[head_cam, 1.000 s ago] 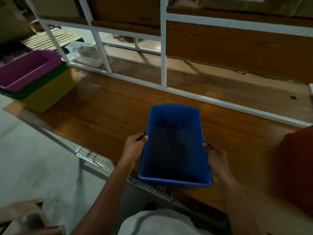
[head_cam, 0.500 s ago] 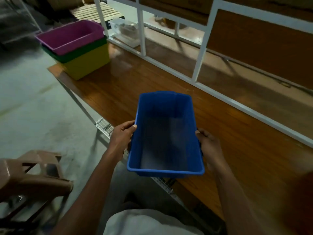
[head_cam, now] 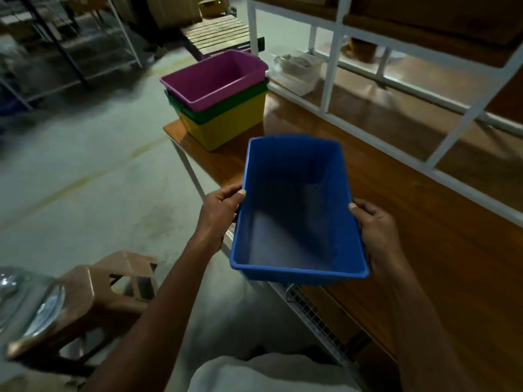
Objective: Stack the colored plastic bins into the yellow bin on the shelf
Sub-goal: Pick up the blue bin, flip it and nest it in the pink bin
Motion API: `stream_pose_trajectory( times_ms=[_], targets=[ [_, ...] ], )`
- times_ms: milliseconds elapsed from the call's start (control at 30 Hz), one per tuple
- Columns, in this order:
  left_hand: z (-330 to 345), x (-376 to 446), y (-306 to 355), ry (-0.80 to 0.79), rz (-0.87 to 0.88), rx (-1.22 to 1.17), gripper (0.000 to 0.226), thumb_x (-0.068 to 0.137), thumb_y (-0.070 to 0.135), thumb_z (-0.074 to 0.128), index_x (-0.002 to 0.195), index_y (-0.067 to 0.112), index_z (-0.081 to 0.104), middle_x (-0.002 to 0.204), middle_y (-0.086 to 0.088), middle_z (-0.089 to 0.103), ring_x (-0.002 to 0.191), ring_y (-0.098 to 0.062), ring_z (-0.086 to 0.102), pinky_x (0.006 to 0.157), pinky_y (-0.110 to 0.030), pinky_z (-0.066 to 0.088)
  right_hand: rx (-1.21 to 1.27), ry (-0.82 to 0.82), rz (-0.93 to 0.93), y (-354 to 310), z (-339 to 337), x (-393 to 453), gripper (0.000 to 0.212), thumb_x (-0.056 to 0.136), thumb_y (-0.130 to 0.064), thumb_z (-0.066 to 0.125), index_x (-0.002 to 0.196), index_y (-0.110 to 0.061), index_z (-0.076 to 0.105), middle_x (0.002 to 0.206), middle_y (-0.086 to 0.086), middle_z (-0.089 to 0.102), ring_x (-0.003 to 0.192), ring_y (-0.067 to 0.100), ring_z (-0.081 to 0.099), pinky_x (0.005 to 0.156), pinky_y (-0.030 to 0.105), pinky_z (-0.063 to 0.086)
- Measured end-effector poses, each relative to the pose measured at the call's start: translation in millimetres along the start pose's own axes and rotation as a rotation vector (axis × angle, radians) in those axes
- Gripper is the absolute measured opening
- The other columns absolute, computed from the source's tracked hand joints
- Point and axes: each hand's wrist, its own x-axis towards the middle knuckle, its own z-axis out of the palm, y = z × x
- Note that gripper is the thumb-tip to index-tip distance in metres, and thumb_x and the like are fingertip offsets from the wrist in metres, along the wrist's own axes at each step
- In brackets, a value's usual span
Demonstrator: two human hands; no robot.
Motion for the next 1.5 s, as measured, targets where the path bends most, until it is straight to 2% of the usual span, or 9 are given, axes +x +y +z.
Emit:
stream_pose_trajectory(
  times_ms=[233,367,533,700,933,1133,1233,1367,1500],
  targets=[
    [-48.7,82.6,37.4,-0.062,0.056,-0.020,0.029,0.105,0.025,0.059,0.131,0.020,0.072,0.115,0.002,0.077,0.102,-0.016,0.071,0.074,-0.025,0.057,0.027,0.039,-0.033,-42.8,63.6,44.2,0.019,0.105,-0.029,0.059,0.110,-0.024,0.077,0.104,0.004,0.080,0.098,0.031,0.076,0.090,0.058,0.060],
    [-52.6,136.6,61.2,-0.112,0.072,-0.032,0.028,0.104,0.026,0.060,0.128,0.018,0.074,0.114,-0.003,0.078,0.105,-0.025,0.072,0.086,-0.043,0.061,0.077,0.090,-0.033,-71.8,86.1,75.2,0.020,0.104,-0.030,0.060,0.112,-0.021,0.076,0.106,0.007,0.080,0.099,0.033,0.076,0.086,0.053,0.060],
    [-50.6,205.7,98.0,-0.173,0.094,-0.031,0.023,0.103,0.022,0.062,0.120,0.017,0.077,0.105,-0.004,0.081,0.089,-0.026,0.067,0.081,-0.043,0.057,0.152,0.165,-0.018,-102.2,111.5,116.8,0.016,0.103,-0.030,0.062,0.104,-0.022,0.077,0.100,0.006,0.080,0.092,0.030,0.075,0.078,0.046,0.059],
    [-52.2,272.6,140.3,-0.264,0.143,-0.013,0.024,0.103,0.020,0.062,0.121,0.016,0.077,0.113,-0.016,0.079,0.095,-0.034,0.069,0.094,-0.055,0.055,0.174,0.226,-0.061,-139.0,135.0,159.0,0.019,0.104,-0.026,0.059,0.099,-0.022,0.077,0.101,0.006,0.080,0.087,0.021,0.074,0.074,0.038,0.055],
    [-59.4,340.7,188.0,-0.389,0.166,-0.104,0.028,0.105,0.015,0.057,0.125,0.004,0.073,0.101,-0.008,0.079,0.075,-0.010,0.073,0.062,-0.022,0.059,0.184,0.354,-0.140,-174.4,168.2,199.5,0.019,0.103,-0.022,0.059,0.100,-0.019,0.078,0.098,0.000,0.080,0.085,0.017,0.074,0.069,0.032,0.053],
    [-85.9,411.6,215.1,-0.560,0.216,-0.112,0.034,0.107,0.022,0.052,0.127,0.002,0.071,0.109,-0.022,0.072,0.085,-0.026,0.065,0.064,-0.023,0.058,0.225,0.482,-0.223,-206.9,228.1,205.3,0.017,0.104,-0.022,0.059,0.099,-0.019,0.074,0.083,-0.008,0.079,0.069,0.006,0.073,0.057,0.020,0.058],
    [-104.0,446.6,223.0,-0.638,0.206,-0.107,0.035,0.107,0.025,0.052,0.129,0.006,0.071,0.117,-0.024,0.073,0.090,-0.029,0.066,0.069,-0.027,0.059,0.251,0.581,-0.247,-214.5,271.5,208.1,0.017,0.104,-0.020,0.059,0.099,-0.015,0.074,0.085,-0.003,0.078,0.067,0.008,0.072,0.059,0.023,0.058],
    [-140.8,496.1,231.7,-0.742,0.167,-0.104,0.030,0.106,0.021,0.055,0.126,0.008,0.073,0.098,-0.019,0.072,0.083,-0.035,0.057,0.058,-0.027,0.053,0.258,0.666,-0.242,-221.2,334.9,219.7,0.017,0.103,-0.021,0.060,0.097,-0.019,0.076,0.088,-0.003,0.079,0.072,0.010,0.072,0.066,0.029,0.059],
    [-176.0,547.5,240.4,-0.771,0.140,-0.102,0.027,0.104,0.020,0.057,0.123,0.013,0.075,0.113,-0.019,0.077,0.090,-0.029,0.066,0.067,-0.030,0.058,0.259,0.693,-0.237,-230.4,389.3,238.3,0.017,0.102,-0.021,0.062,0.093,-0.023,0.076,0.088,-0.005,0.078,0.077,0.013,0.073,0.071,0.034,0.060]
  ],
)
